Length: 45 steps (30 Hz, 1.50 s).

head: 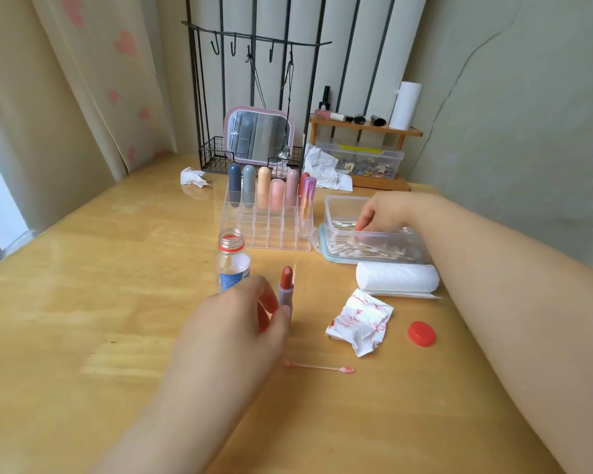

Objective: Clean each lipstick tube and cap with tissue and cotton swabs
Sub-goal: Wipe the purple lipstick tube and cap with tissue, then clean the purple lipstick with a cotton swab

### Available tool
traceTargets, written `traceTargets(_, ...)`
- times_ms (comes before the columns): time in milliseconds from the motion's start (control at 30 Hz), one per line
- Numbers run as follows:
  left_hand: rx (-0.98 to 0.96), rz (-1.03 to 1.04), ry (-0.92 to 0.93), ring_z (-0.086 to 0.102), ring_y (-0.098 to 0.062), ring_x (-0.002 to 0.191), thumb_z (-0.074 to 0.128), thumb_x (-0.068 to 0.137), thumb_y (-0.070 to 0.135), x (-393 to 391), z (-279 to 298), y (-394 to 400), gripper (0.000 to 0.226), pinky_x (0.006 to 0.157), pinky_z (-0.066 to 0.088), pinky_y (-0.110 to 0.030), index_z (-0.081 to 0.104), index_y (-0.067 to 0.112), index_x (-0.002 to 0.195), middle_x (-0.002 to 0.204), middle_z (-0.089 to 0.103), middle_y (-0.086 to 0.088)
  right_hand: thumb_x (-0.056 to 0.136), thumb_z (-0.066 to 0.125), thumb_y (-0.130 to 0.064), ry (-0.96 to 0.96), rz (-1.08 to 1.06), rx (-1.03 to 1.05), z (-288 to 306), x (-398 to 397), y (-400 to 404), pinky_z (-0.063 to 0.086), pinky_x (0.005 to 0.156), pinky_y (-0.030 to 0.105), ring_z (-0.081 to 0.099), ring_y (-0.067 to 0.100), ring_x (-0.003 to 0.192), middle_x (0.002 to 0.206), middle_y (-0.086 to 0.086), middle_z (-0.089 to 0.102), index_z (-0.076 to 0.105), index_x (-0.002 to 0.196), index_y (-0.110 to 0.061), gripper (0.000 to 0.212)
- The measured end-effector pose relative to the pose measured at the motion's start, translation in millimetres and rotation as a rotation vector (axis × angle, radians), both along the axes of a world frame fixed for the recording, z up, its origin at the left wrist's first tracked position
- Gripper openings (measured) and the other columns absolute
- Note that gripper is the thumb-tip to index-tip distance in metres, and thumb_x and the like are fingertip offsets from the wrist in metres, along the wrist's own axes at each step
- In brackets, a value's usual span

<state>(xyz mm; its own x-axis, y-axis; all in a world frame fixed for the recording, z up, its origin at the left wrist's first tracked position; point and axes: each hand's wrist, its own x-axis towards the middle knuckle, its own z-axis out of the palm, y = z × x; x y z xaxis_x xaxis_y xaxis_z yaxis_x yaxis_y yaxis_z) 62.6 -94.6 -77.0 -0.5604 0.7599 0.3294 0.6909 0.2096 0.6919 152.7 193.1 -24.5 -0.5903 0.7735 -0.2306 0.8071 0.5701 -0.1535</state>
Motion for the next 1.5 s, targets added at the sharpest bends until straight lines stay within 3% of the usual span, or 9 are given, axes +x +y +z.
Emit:
traceTargets(167, 0.028, -0.010, 0.001, 0.054, 0.001, 0.070, 0.055, 0.085, 0.034, 1, -3, -1, 0.016, 0.061, 0.040, -0.020, 0.054, 0.025, 0.073, 0.055, 0.057, 0.010, 0.076, 0.078, -0.033, -0.017, -0.036, -0.217, 2, -1, 4, 0.046, 0.063, 0.021, 0.061, 0.014, 0.084, 0.100, 0.000, 0.071, 0.074, 0.096, -0.021, 0.023)
traceTargets(567, 0.002, -0.016, 0.015, 0.052, 0.000, 0.060, 0.054, 0.086, 0.036, 1, -1, -2, 0.016, 0.053, 0.038, -0.019, 0.052, 0.026, 0.073, 0.057, 0.054, 0.010, 0.081, 0.075, -0.020, 0.018, -0.029, -0.363, -3, -10, 7, 0.050, 0.075, 0.027, 0.058, 0.016, 0.082, 0.097, 0.005, 0.068, 0.073, 0.092, -0.016, 0.012)
traceTargets(800, -0.010, -0.027, 0.002, 0.051, -0.001, 0.058, 0.054, 0.087, 0.036, 2, 2, -3, 0.017, 0.052, 0.036, -0.018, 0.052, 0.025, 0.074, 0.057, 0.054, 0.011, 0.088, 0.065, -0.014, 0.632, -0.074, -0.230, -4, 11, -4, 0.046, 0.091, 0.027, 0.064, 0.010, 0.092, 0.090, -0.005, 0.070, 0.065, 0.092, -0.018, 0.006)
traceTargets(933, 0.016, 0.012, -0.018, 0.053, -0.011, 0.060, 0.054, 0.085, 0.035, 1, 5, -1, 0.020, 0.057, 0.042, -0.030, 0.053, 0.020, 0.072, 0.059, 0.055, 0.004, 0.095, 0.055, -0.013, 0.979, -0.025, -0.077, 7, 23, -39, 0.046, 0.076, 0.022, 0.061, 0.001, 0.077, 0.080, -0.009, 0.066, 0.059, 0.089, -0.026, 0.015)
traceTargets(1067, 0.212, 0.184, -0.070, 0.050, -0.024, 0.063, 0.057, 0.079, 0.024, -10, -1, 2, 0.022, 0.050, 0.030, -0.033, 0.039, 0.020, 0.068, 0.061, 0.045, 0.004, 0.095, 0.056, -0.015, 1.077, 0.014, -0.031, 1, 29, -95, 0.042, 0.061, 0.013, 0.051, 0.000, 0.059, 0.069, -0.003, 0.058, 0.062, 0.089, -0.024, 0.013)
traceTargets(1133, 0.289, 0.249, -0.110, 0.044, -0.024, 0.073, 0.060, 0.079, 0.020, -22, -9, 6, 0.024, 0.058, 0.028, -0.032, 0.036, 0.019, 0.076, 0.074, 0.041, 0.006, 0.095, 0.054, -0.015, 1.024, -0.026, 0.024, -6, 32, -120, 0.034, 0.051, 0.006, 0.048, -0.002, 0.057, 0.072, -0.003, 0.059, 0.062, 0.087, -0.023, 0.014)
traceTargets(1300, 0.198, 0.192, -0.210, 0.049, -0.022, 0.108, 0.069, 0.080, 0.028, -47, -28, 19, 0.050, 0.090, 0.040, -0.034, 0.044, 0.011, 0.121, 0.116, 0.050, 0.000, 0.096, 0.045, -0.002, 0.964, -0.120, -0.119, -20, 45, -162, 0.037, 0.048, 0.014, 0.045, 0.003, 0.049, 0.073, -0.015, 0.061, 0.061, 0.088, -0.024, 0.028)
traceTargets(1400, 0.121, 0.109, -0.226, 0.056, -0.008, 0.099, 0.071, 0.082, 0.029, -50, -33, 23, 0.059, 0.082, 0.037, -0.021, 0.043, 0.014, 0.132, 0.123, 0.054, 0.005, 0.095, 0.049, 0.000, 1.054, -0.100, -0.226, -22, 48, -181, 0.043, 0.050, 0.011, 0.049, -0.002, 0.046, 0.070, -0.002, 0.064, 0.060, 0.086, -0.017, 0.022)
traceTargets(1500, 0.118, 0.094, -0.283, 0.052, -0.014, 0.115, 0.069, 0.084, 0.025, -52, -36, 27, 0.061, 0.083, 0.036, -0.016, 0.042, 0.015, 0.138, 0.128, 0.055, 0.001, 0.093, 0.056, -0.008, 1.088, -0.097, -0.274, -27, 50, -192, 0.040, 0.043, 0.015, 0.047, 0.003, 0.041, 0.059, -0.001, 0.064, 0.062, 0.089, -0.011, 0.008)
